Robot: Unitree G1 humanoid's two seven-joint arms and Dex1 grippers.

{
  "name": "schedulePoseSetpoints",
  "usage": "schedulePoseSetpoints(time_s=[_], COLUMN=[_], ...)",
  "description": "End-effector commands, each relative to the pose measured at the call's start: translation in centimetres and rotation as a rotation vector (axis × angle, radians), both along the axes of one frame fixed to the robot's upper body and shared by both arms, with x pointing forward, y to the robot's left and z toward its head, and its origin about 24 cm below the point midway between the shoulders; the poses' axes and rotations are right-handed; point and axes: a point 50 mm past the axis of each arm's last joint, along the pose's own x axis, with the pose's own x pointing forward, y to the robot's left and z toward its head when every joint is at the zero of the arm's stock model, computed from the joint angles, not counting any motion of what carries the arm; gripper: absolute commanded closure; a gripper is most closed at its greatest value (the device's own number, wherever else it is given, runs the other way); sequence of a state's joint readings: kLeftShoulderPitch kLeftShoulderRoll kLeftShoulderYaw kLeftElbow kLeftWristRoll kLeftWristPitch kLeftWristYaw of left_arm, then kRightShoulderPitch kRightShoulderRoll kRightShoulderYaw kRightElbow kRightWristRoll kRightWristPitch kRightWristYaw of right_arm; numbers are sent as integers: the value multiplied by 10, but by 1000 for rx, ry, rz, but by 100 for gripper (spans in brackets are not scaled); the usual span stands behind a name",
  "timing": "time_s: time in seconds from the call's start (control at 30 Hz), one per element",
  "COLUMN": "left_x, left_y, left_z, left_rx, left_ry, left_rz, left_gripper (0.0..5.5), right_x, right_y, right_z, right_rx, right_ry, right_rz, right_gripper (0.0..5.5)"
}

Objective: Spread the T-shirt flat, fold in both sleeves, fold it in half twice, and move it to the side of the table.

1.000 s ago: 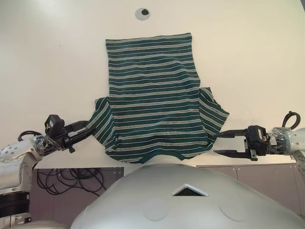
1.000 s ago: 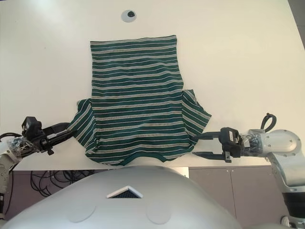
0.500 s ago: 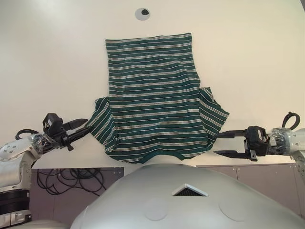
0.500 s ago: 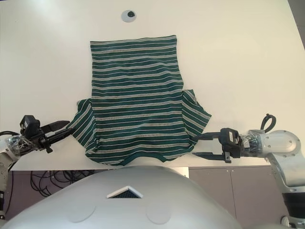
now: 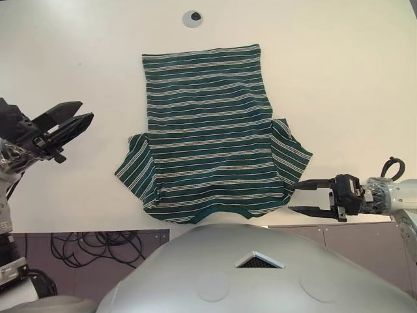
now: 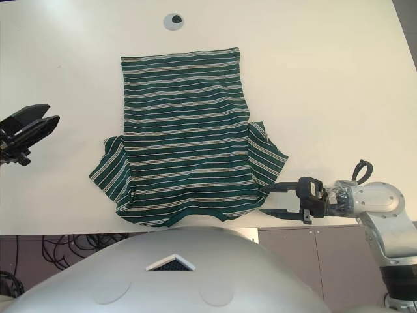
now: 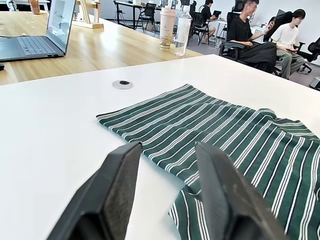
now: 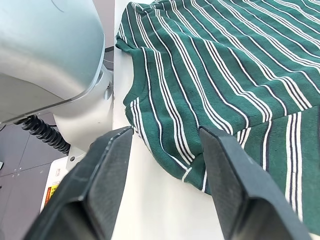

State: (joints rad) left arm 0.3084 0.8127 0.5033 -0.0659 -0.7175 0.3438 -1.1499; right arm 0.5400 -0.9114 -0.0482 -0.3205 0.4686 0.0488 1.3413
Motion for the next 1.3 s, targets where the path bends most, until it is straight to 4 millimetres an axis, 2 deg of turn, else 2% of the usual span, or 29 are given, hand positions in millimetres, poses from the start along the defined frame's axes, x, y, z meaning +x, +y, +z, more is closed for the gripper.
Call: schedulePoseSetpoints(time_s=[0.03,0.6,0.93,1.3], left_x=[-1,5,1,12], left_y=[-4,2,-8,-7], left_z=[-8,-37,-35,-41], left_rx=[14,77,94,93], left_ry=[6,23,23,36], left_rz=[-20,14,-21,6], left_gripper=[366,366,353,364], right_x=[3,8,11,14], right_y=[0,2,2,5], right_z=[-1,-7,-7,-6], right_rx=[-6,-5,-6,-5], right_ry=[-14,-4,-7,-15], right_rz=[-1,4,1,3], right_gripper=[310,310,309,309])
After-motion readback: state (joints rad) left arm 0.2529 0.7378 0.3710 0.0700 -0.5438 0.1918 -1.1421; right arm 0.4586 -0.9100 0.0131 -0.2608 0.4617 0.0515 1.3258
